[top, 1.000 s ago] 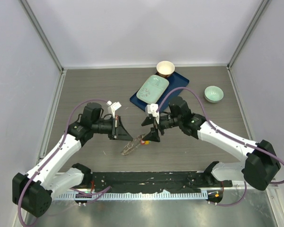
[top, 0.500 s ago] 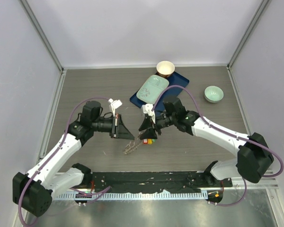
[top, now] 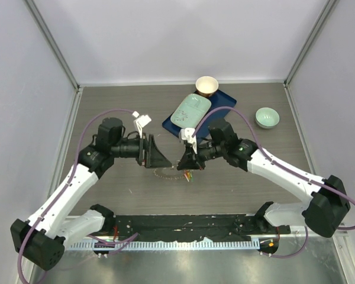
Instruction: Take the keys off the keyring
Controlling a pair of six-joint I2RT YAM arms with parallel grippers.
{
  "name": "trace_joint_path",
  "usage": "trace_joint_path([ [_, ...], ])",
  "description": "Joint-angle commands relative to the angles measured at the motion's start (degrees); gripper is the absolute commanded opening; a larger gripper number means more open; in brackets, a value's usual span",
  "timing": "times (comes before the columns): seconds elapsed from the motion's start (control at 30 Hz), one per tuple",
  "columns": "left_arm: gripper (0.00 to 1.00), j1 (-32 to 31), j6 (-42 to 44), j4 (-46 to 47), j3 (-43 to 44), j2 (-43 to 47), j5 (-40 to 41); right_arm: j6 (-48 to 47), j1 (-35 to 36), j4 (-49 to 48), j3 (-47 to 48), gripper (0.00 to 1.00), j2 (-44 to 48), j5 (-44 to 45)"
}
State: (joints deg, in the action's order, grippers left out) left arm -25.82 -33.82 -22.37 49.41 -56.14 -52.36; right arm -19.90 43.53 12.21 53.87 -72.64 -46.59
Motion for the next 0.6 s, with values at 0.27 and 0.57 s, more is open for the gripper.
trace_joint_path([
  [0.27, 0.88, -1.3, 27.9, -11.3, 7.6, -0.1, 6.8, 2.9, 0.4, 7.1, 13.1, 0.01, 3.5, -0.2],
  [0.57, 0.58, -3.6, 32.8, -8.9, 6.4, 0.0, 2.8, 4.1, 0.3, 11.3, 17.2, 0.01, 1.3, -1.4],
])
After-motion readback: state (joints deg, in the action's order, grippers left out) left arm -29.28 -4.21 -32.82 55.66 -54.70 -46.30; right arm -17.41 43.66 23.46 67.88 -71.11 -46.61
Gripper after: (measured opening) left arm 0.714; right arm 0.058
